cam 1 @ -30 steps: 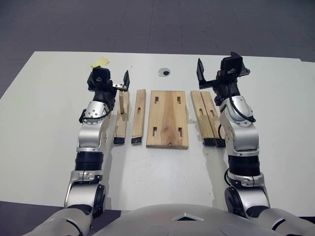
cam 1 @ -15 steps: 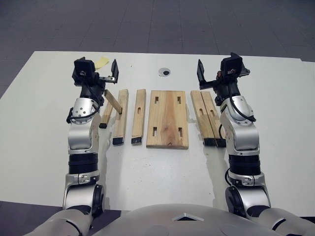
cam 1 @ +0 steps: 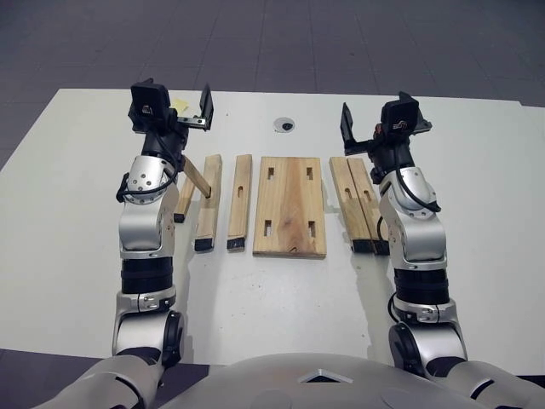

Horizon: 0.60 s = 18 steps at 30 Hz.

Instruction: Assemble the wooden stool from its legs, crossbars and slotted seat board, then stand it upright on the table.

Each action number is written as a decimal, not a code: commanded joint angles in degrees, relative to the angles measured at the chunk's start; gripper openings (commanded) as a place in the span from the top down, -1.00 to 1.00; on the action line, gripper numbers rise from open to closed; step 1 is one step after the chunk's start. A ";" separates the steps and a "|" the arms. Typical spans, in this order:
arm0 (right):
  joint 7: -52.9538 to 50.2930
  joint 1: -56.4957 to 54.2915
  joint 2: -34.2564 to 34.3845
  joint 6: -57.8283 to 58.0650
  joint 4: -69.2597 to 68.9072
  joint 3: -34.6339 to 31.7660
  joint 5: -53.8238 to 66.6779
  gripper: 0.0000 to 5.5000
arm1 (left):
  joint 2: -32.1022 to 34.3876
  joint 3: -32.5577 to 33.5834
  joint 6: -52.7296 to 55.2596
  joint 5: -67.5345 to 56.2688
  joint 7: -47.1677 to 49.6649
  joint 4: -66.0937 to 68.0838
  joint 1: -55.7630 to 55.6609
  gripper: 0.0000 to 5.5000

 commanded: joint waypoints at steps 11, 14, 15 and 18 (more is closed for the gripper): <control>0.32 -0.79 0.11 -0.47 1.12 0.03 0.14 -0.96 | 0.97 -3.57 -1.53 3.72 -2.28 9.45 0.15 -0.96; 0.42 -0.45 -0.08 -0.48 1.14 -0.06 0.10 -0.96 | 0.15 -3.87 -2.46 3.72 -2.25 9.93 -0.70 -0.96; 0.48 -0.46 -0.11 -0.51 1.24 -0.06 0.10 -0.96 | -0.02 -3.89 -2.65 3.70 -2.15 9.97 -0.99 -0.96; 0.61 -0.36 -0.18 -0.43 1.06 -0.11 0.13 -0.96 | -0.03 -2.98 -2.82 3.30 -1.68 8.06 -1.79 -0.96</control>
